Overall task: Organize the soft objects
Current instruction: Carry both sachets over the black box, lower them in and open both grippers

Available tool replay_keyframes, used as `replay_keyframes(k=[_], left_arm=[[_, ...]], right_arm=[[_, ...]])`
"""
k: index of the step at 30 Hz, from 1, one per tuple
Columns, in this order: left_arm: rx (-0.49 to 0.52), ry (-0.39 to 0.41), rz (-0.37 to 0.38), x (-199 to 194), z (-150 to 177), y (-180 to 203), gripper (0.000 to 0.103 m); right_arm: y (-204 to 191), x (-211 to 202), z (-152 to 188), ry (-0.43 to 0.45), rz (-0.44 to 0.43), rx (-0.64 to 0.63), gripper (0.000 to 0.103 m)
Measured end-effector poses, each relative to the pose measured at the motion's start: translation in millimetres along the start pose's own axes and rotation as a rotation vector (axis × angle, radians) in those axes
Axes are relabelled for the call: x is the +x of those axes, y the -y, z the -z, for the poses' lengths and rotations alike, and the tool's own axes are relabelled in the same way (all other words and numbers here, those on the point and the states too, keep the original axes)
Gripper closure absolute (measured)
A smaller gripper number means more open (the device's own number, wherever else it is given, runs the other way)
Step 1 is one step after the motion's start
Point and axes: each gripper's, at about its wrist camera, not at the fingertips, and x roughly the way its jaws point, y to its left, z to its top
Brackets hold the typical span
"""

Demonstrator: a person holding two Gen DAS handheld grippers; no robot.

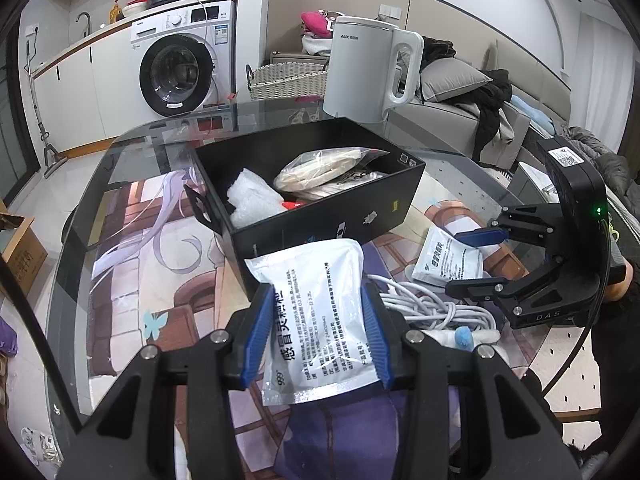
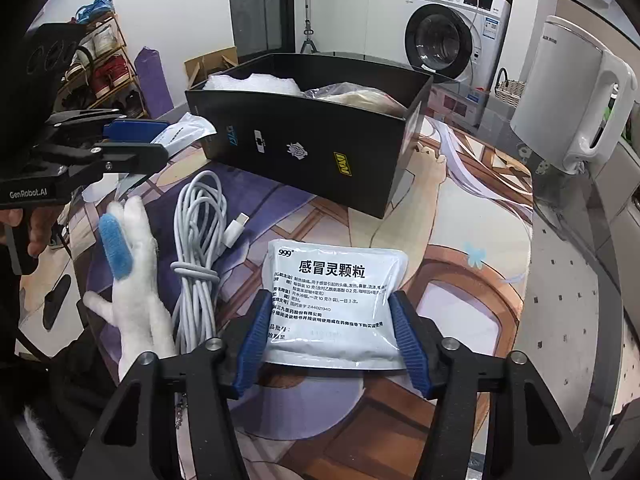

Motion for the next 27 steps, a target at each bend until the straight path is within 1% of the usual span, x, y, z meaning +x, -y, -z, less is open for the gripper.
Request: replay_keyframes(k=[7,17,27], left_arm=[[-0.009,0.009,0.002,-2.1,-1.3,-2.3,0.06],[-0.017,0.025,-0.003,-5.9,-2.6,-3.1,0.06],[-0.027,0.059,-0.004,-13.2,-7.4,-2.5,0.06]], right_arm=[[3.0,-3.3,-1.0,0.016,-0.014,0.017,0.047],[2.9,-21.8,-6.8,0.074,0.01,0.008,0.047],[1.1,-43.3,-14.2,0.172,0.013,0.019,0.047]])
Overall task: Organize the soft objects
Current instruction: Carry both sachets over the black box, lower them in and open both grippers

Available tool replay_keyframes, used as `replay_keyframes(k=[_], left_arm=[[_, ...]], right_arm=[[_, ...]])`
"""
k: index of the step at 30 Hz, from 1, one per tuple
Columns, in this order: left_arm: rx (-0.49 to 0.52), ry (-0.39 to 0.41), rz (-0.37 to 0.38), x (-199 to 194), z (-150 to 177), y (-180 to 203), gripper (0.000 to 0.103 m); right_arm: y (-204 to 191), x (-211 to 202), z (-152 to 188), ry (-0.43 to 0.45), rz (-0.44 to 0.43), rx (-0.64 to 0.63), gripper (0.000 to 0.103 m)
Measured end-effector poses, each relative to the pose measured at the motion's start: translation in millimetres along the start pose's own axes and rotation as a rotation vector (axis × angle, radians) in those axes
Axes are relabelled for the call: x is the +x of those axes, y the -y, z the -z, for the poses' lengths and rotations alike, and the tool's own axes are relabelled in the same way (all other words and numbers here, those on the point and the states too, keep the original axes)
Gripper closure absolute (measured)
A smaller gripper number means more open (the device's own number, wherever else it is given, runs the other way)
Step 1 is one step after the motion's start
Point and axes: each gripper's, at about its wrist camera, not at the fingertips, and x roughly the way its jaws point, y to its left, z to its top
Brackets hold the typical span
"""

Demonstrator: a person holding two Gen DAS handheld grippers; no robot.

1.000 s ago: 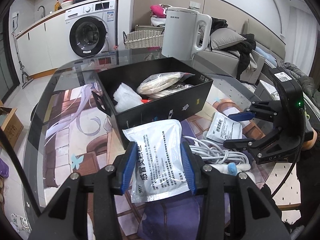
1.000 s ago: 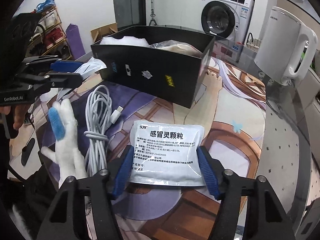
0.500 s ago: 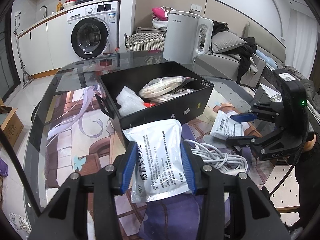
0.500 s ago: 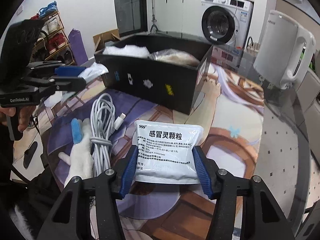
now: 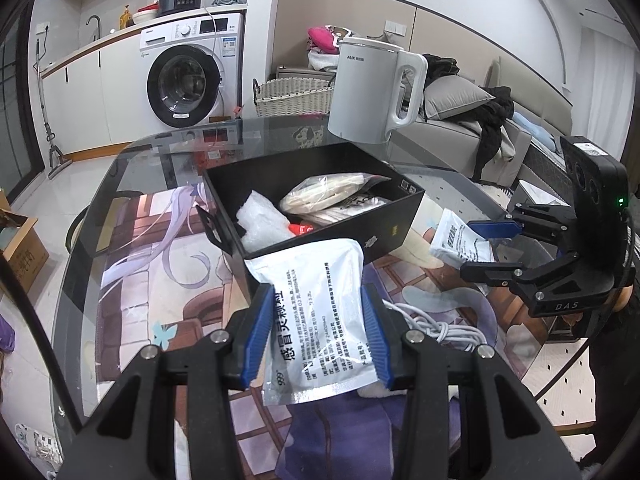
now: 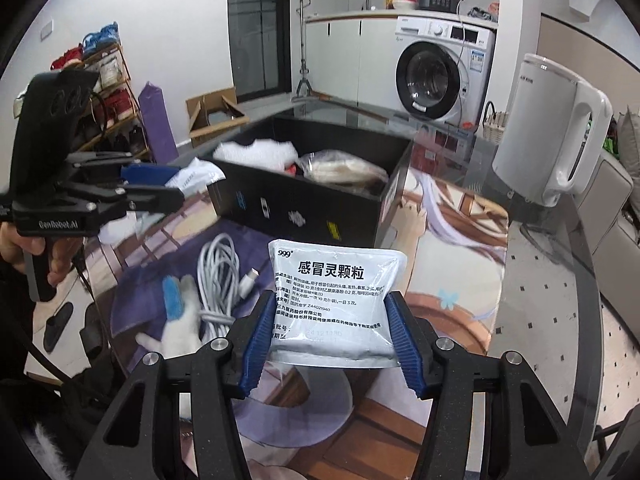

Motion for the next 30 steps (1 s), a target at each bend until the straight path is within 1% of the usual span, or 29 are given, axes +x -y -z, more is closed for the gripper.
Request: replay_keyframes(k=[8,17,30], left_arm=[[-0.013,0.036,-0.002,-9.0,-4.9,-1.2,0.06],[-0.029,0.092,-0.009,-16.6,-20.7,-0.3,0.06],[-0.051,0.14,-0.042,-3.6,-45.1,-4.7,0.06]], right_arm=[[-0.6,-11.4,-9.8,0.054,0.003,0.01,0.047],[-4.5,-11.8,-27.7,0.096,0.017,0.013,0.047],[-17.5,2.3,-63.5,0.148,0.025,-0.009,0.047]])
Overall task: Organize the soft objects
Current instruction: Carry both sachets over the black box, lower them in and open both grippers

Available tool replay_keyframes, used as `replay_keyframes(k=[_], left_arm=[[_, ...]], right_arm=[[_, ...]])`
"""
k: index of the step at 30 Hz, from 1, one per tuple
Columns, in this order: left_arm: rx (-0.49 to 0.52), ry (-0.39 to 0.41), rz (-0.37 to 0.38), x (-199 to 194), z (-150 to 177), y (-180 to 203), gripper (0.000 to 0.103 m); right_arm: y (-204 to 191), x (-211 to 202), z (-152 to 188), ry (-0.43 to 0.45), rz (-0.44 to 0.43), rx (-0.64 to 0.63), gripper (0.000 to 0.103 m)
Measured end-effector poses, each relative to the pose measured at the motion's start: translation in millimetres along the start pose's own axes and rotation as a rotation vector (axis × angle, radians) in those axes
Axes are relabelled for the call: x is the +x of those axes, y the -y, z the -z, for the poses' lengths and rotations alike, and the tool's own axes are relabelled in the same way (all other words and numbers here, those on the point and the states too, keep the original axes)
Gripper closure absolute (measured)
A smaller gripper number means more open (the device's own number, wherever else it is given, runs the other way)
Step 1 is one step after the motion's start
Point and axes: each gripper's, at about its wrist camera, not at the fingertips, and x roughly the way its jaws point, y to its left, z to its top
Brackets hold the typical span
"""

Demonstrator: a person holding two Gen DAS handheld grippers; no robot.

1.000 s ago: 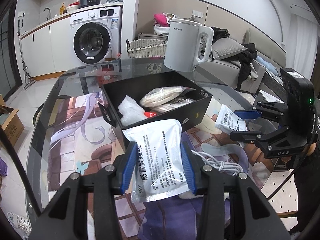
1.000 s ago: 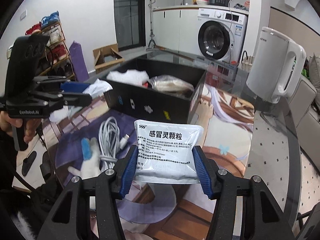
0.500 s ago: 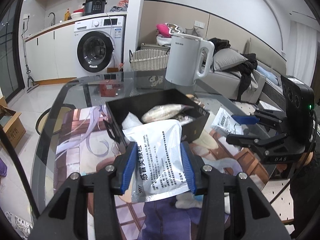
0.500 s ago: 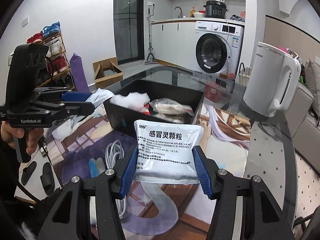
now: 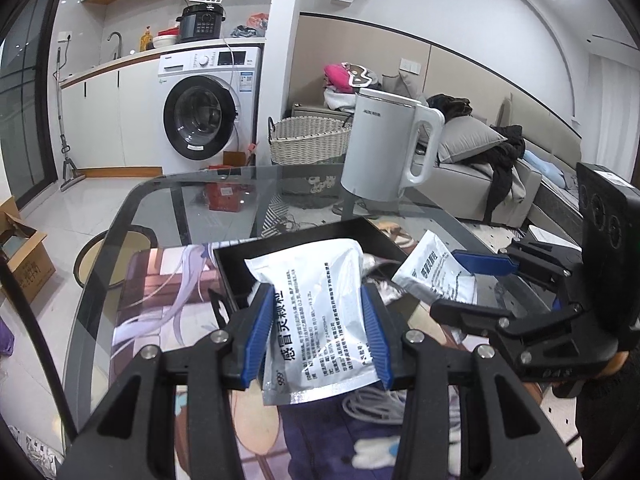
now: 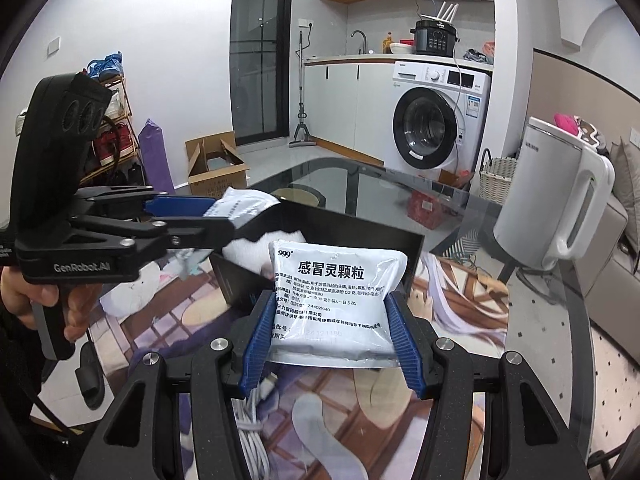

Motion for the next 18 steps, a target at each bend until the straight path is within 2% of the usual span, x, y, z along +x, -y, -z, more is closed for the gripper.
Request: replay_keyframes(k=[12,18], left_arm=[[-0.021,0.007,-0.036,23.1,-6.7,-6.3,0.06],[-0.007,0.01,-0.083,35.7,-10.1,-6.0,0.06]], right_arm=[[-1.8,24.7,-18.2,0.006,0.003,0.002,0.047],[3.9,40.3,-24.0,-0.007,0.019,0.019,0.047]])
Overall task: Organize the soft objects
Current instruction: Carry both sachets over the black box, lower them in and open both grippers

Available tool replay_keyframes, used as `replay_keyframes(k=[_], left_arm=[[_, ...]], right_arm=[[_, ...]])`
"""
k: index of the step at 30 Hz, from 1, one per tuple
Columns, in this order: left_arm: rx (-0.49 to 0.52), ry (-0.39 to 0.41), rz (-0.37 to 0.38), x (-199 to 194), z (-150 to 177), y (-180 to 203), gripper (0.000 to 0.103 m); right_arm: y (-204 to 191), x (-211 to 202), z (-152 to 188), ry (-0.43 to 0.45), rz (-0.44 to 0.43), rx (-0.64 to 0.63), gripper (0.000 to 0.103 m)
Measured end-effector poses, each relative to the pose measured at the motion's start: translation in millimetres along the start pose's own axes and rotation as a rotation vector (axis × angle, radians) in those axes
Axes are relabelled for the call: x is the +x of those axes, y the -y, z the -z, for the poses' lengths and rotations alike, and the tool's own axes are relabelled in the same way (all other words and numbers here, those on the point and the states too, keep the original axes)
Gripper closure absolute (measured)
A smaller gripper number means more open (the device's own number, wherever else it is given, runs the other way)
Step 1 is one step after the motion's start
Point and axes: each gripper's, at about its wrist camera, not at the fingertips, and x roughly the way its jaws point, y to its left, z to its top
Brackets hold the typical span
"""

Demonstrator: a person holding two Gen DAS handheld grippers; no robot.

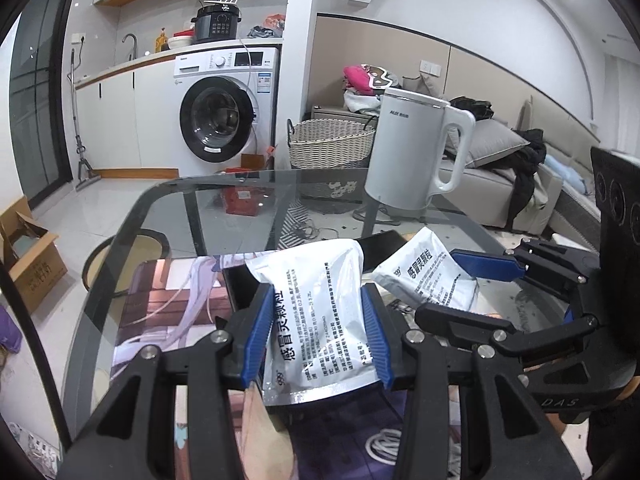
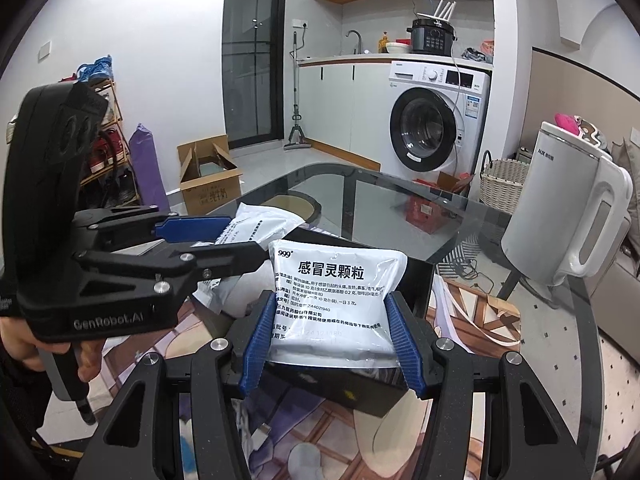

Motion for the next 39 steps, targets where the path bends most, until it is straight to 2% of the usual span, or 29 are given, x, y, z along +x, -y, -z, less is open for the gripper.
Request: replay_keyframes(k=[8,23,26,28,33,37,39], left_arm=[[-0.006,-0.007,-0.03,16.9,-1.9,-3.9,0.06],[0.014,-0.035,-0.037,33.9,-3.1,0.4,0.06],[0.01,-0.047,-0.033,39.0,-2.3,-0.1,0.06],[0.007,-0.049,-0.032,40.1,-2.7,-1.1,0.06],[0.008,-0.062,-0.028,40.9,-1.9,-1.6,0.058],[0.016,-0.094,-0.023,46.0,0.0,-0.4,0.052],[0.043,-0.112,-0.021,48.4,2.1,3.8,0.041]], right_arm=[[3.4,29.2,-3.3,-0.057,0.038,-0.004,0.047],[3.8,61.0,-3.2,-0.118,0.031,-0.019,0.046],[4.0,62.9,-4.5,-0.128,0.033,-0.025,0.041],[4.4,59.6,-3.8,-0.12,0.035,-0.032,0.026],[8.7,46.3,0.2,-0.094,0.033,-0.035,0.021],[8.8,37.6,3.6,-0.09,0.07,-0.058,0.018],[10.1,31.8,5.3,-0.083,0.071,-0.05,0.018]])
